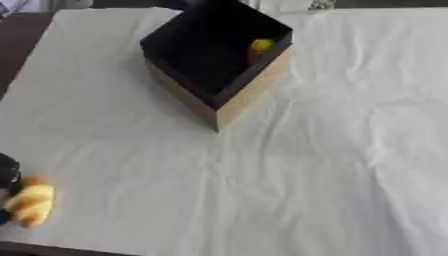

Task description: Pick up objects on the table and place them in the box.

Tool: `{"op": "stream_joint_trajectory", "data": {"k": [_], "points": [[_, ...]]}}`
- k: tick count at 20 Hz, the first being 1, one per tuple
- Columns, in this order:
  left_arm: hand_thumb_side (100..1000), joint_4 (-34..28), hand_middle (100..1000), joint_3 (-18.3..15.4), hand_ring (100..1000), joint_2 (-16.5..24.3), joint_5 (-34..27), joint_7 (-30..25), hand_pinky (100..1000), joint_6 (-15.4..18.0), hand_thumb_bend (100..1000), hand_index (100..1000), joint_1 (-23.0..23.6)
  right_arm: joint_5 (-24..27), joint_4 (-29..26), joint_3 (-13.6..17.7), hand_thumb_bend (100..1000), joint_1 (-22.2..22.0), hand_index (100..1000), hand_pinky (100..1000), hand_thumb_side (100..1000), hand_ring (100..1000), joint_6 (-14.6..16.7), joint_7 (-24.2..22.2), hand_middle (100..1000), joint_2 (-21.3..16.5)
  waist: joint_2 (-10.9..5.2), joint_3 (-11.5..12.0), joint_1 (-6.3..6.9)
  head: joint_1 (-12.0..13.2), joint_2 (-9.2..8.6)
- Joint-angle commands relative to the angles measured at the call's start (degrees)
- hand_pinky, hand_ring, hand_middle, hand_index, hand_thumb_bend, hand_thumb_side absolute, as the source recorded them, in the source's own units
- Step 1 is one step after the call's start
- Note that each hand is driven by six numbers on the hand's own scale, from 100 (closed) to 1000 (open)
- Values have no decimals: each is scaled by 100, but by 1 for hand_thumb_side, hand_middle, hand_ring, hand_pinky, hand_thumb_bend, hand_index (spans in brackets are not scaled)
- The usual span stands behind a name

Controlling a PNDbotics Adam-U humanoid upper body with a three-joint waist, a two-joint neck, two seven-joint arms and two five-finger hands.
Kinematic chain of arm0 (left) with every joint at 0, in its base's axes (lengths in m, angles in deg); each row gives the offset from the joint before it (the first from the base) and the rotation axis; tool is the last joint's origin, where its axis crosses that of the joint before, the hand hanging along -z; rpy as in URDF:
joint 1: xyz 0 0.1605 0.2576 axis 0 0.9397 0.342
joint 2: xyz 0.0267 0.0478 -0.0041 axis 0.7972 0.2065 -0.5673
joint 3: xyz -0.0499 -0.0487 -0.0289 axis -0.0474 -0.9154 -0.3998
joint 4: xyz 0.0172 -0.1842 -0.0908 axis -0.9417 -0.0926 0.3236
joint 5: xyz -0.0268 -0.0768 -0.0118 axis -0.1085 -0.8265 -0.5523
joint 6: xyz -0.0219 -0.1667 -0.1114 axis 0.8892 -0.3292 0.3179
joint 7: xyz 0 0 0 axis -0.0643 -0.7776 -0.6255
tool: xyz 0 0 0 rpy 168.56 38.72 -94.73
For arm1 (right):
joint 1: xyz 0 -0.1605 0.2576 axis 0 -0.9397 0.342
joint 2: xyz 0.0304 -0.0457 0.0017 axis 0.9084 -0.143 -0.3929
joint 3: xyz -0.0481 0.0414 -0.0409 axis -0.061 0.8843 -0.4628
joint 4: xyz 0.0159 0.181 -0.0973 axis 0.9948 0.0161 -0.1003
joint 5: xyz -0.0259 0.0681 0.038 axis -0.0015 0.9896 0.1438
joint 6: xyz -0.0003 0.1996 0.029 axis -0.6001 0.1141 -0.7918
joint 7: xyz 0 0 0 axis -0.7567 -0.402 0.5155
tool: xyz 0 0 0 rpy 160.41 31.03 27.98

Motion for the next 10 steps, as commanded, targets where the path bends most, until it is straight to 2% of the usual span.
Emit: {"op": "stream_joint_trajectory", "data": {"k": [1, 6, 10], "points": [[100, -67, 347, -125, 422, 138, -309, 415, 471, -160, 388, 388, -44, 61, -94, 14, 100, 23, 800, 921, 325, 911, 0, -50, 712, -76, -90, 1, 9, 7, -51], [100, -401, 347, -419, 421, 293, -353, 638, 476, -223, 433, 386, -262, 84, -94, 20, 100, 3, 799, 921, 322, 910, 0, -63, 711, -114, -110, 25, 14, -17, -33], [100, -771, 361, -650, 421, 538, -470, 745, 490, -179, 416, 382, -866, 92, -94, 8, 100, 7, 800, 920, 315, 910, 7, -70, 710, -159, -146, 43, 35, -7, 7]]}}
